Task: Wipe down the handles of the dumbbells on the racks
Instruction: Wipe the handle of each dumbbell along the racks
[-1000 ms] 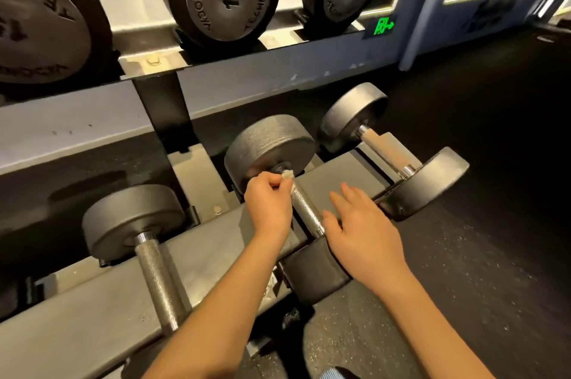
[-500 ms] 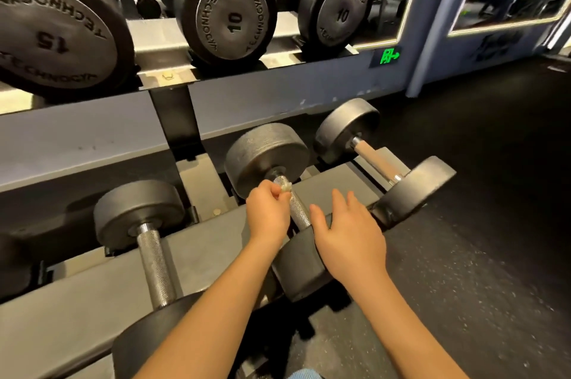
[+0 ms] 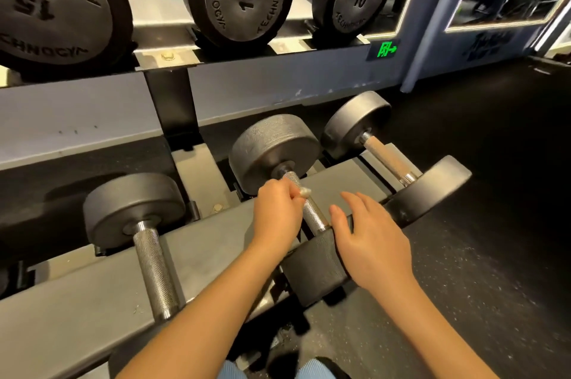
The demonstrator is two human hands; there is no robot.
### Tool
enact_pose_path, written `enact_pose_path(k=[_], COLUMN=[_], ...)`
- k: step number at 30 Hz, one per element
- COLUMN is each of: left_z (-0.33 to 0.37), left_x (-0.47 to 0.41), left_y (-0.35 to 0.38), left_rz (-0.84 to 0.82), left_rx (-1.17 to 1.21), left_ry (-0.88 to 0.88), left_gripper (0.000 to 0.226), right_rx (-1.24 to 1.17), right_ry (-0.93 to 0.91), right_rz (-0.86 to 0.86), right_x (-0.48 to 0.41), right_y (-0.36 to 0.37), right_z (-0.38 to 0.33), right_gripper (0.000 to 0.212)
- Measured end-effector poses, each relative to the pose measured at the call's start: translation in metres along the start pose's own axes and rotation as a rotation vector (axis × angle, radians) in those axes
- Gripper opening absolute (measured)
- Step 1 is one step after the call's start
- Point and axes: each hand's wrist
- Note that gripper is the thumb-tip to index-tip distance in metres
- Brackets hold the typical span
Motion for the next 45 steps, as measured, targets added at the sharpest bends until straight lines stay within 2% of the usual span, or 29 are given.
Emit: enact_pose_path(k=[6,11,16,19,22,24,27,29,31,33,35,37,39,42,45], left_z=[0.001,-0.003,-0.001,-0.006,-0.004,0.001,0.004,0.004,0.001,-0.007,-0.019,-0.03,-0.034,-0.035,-0.037], left_x=[0.007,0.007,0.011,0.008,0.001,-0.004,-0.008,-0.011,-0.016,-0.023,-0.03,-0.032,-0.033,-0.033,-0.033], left_y=[-0.006,-0.008,-0.013,-0.018,-0.028,-0.034,-0.041,-0.043,-0.043,-0.044,-0.044,-0.043,-0.041,-0.039,-0.037], left_rz=[-0.16,-0.01,-0.147,-0.152,-0.122,-0.108,-0.112,-0.066,0.058,0.222,0.306,0.288,0.276,0.267,0.273], left_rx=[-0.082,0.037,-0.07,0.154,0.414,0.486,0.501,0.409,0.233,0.073,-0.005,-0.018,-0.015,0.02,0.038], left_ry=[0.192,0.143,0.172,0.087,0.035,0.058,0.118,0.187,0.274,0.332,0.362,0.377,0.395,0.388,0.388], left_gripper=[0.015,0.02,0.012,0.004,0.005,0.002,0.006,0.005,0.01,0.019,0.029,0.035,0.037,0.035,0.036], right_rx=[-0.01,-0.008,-0.017,-0.051,-0.231,-0.402,-0.599,-0.649,-0.619,-0.446,-0.248,-0.103,-0.06,-0.126,-0.164], right_ry=[-0.005,-0.012,-0.029,-0.057,-0.049,-0.056,-0.046,-0.04,-0.02,-0.001,0.021,0.027,0.026,0.035,0.071], right_rz=[-0.01,-0.001,0.003,-0.05,-0.126,-0.169,-0.201,-0.176,-0.105,-0.046,-0.086,-0.231,-0.339,-0.358,-0.407], right_x=[0.0,-0.001,-0.002,-0.007,-0.03,-0.048,-0.066,-0.071,-0.075,-0.082,-0.089,-0.094,-0.096,-0.098,-0.095], right_y=[-0.004,-0.002,-0.002,-0.004,-0.008,-0.008,-0.007,-0.006,-0.005,-0.006,-0.005,0.0,0.005,0.003,0.0], right_z=[-0.002,-0.001,0.0,-0.001,-0.005,-0.012,-0.022,-0.026,-0.025,-0.022,-0.02,-0.02,-0.021,-0.02,-0.021], right_gripper=[0.05,0.049,0.048,0.041,0.036,0.028,0.013,0.012,0.015,0.017,0.018,0.021,0.022,0.023,0.037])
Point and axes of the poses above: each hand's wrist, its own x-axis away from the middle knuckle, its own y-axis out of the palm, z = x × y, and after that the axes turned 12 degrees about -x, right-handed
